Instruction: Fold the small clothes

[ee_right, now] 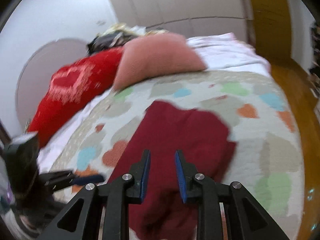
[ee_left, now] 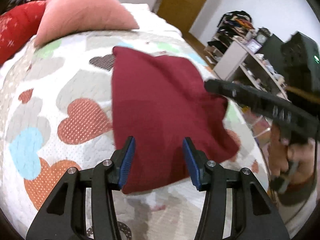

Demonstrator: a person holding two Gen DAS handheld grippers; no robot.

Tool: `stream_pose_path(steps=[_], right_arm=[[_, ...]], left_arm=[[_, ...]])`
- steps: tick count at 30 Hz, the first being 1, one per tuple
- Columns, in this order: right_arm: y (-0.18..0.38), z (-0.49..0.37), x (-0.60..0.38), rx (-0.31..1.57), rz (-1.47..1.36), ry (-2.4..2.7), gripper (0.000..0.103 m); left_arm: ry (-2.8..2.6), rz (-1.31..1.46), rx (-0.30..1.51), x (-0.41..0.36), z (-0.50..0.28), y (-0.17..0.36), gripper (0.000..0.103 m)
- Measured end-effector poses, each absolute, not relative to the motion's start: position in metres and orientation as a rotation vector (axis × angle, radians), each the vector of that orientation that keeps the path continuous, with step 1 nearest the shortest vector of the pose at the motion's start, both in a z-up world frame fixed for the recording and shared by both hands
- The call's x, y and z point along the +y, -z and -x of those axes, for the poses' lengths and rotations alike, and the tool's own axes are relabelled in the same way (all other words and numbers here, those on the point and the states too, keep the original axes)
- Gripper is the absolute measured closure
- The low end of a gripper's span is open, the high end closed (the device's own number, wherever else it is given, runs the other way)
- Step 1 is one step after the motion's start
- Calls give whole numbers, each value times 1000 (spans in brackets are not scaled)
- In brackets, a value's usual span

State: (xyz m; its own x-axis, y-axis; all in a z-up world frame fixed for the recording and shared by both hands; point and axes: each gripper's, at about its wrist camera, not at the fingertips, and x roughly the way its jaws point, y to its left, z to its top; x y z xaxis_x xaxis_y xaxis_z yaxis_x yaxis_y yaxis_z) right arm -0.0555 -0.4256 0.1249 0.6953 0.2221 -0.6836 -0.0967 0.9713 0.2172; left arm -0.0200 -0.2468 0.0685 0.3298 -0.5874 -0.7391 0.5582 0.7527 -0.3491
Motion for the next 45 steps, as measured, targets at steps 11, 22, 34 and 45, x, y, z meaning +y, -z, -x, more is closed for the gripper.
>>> stream_pose_path(steps=[11, 22, 34, 45], right_arm=[[-56, 96, -436, 844, -111, -33, 80], [-97, 112, -436, 758, -206, 5, 78], [-59, 90, -451, 809, -202, 107, 57], [-68, 94, -461, 788, -269, 103, 51]], left_arm=[[715, -71, 965, -256, 36, -46, 54], [639, -23, 931, -248, 21, -62, 54], [624, -40, 932, -259, 14, -53, 44], [627, -32, 943, -259, 8, -51, 41]])
